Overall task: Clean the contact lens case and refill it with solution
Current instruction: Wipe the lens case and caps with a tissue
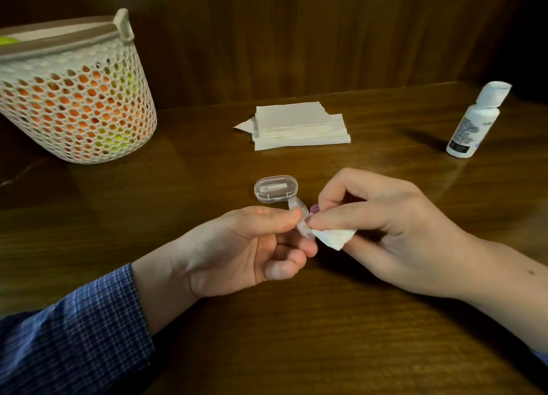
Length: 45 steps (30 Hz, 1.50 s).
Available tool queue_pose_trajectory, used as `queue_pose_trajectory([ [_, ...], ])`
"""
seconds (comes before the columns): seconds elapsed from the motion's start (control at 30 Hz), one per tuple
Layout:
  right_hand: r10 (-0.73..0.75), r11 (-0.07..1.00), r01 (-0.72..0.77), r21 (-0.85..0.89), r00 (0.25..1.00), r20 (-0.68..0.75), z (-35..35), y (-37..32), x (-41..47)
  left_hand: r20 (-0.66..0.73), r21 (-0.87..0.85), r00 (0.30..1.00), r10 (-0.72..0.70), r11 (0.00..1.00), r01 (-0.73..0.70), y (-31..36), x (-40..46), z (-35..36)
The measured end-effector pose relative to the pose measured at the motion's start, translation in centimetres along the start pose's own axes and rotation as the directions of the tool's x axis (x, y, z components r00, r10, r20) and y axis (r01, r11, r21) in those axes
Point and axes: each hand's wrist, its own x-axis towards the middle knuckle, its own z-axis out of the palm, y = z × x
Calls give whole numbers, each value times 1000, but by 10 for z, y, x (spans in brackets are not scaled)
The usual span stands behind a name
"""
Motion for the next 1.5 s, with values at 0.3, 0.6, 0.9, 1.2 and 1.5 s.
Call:
queue_pose_trajectory([
  [0.3,382,857,-441,266,891,245,-8,-5,3,-227,503,893,388,832,-234,-16,1,6],
  [0.6,606,189,-589,786,700,378,-15,0,12,-198,680,824,531,680,-274,-14,-1,8],
  [0.9,552,-106,-583,805,639,535,-18,5,14,-292,442,809,510,822,-359,-10,-1,7],
  [1.2,672,140,-593,793,645,364,-1,3,13,-291,590,827,482,770,-242,-17,1,17],
  [1.5,700,111,-596,795,615,363,-6,1,16,-370,393,859,354,897,-201,-10,2,22],
])
